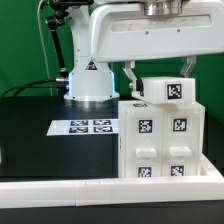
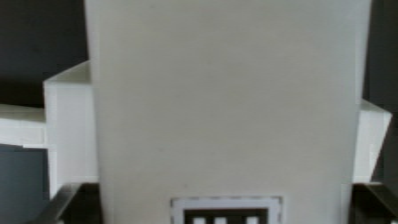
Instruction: Assemble cabinet
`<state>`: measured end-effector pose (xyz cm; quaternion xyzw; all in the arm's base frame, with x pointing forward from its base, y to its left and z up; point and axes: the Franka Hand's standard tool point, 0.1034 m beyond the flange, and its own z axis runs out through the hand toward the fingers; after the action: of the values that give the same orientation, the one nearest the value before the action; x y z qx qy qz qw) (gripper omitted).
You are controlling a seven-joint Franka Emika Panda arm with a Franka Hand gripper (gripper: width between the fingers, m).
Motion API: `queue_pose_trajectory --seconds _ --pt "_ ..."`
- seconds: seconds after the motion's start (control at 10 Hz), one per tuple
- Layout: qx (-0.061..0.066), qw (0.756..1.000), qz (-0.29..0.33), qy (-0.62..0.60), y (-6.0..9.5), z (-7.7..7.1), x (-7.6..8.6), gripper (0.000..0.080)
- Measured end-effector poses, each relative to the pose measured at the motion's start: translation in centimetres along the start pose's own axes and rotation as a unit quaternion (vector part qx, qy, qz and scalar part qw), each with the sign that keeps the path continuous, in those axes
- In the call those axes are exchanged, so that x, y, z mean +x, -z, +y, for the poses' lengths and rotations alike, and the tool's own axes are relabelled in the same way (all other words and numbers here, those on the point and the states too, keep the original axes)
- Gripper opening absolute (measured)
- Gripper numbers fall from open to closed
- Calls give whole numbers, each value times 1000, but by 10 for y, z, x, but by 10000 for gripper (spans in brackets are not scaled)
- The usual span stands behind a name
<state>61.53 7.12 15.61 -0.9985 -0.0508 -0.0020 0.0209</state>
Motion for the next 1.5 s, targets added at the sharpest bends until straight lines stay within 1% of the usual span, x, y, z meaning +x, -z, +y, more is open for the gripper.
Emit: queue_pose_trajectory --seconds 0.3,0.6,0.8,1.0,1.1,1.2,1.3,1.4,1.5 --pt "1 993 0 -119 0 -1 0 561" --pt "1 977 0 -213 -1 -2 0 561" --pt "3 953 3 -303 -1 -3 0 561" --pt "7 918 11 -397 -1 -8 0 561" --pt "11 906 14 -422 -1 -9 0 561" --pt "14 878 13 -478 -1 -11 0 561" --pt "18 857 13 -514 -1 -12 0 561" --pt "27 840 17 -542 -2 -12 2 561" --pt "31 813 19 -581 -2 -13 2 561"
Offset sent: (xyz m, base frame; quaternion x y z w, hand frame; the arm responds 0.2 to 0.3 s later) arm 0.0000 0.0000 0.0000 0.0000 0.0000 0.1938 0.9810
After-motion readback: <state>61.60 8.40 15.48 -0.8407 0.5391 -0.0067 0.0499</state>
